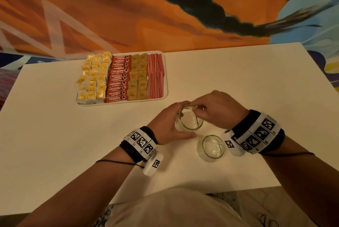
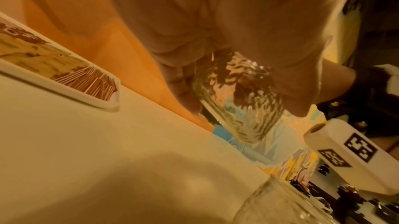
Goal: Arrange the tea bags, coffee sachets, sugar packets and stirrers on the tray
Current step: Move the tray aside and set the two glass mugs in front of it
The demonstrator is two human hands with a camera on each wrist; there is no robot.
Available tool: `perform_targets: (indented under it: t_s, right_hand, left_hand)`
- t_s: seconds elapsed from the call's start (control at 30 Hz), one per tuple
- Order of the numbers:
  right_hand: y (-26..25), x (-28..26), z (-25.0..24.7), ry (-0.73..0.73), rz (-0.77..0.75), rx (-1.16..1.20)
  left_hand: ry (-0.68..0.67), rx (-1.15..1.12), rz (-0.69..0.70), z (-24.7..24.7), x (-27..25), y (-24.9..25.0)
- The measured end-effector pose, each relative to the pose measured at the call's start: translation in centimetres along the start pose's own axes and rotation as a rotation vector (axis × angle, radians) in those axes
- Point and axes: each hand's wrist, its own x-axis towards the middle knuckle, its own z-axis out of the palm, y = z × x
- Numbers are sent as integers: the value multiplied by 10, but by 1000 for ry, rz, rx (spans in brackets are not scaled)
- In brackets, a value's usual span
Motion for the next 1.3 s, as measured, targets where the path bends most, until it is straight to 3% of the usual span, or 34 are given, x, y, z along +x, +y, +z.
perform_targets:
  t_s: [0.13, 0.27, 0.57, 0.77, 1.17, 1.3]
  right_hand:
    - [1, -12, 7, -97, 35, -74]
    - [8, -28, 16, -140, 80, -95]
    - [17, -55, 56, -510, 83, -67]
    - [12, -33, 60, -457, 47, -102]
    - [-1, 65, 70, -223, 81, 47]
    - [0, 81, 62, -239, 65, 39]
  left_hand:
    - [22, -19, 22, -3, -3, -7]
    - [57, -6, -65, -10, -9, -22]
    - [147, -42, -187, -27, -19, -41]
    - [181, -62, -212, -39, -23, -54]
    - [326, -92, -178, -75, -17, -53]
    - [327, -83, -169, -83, -10, -55]
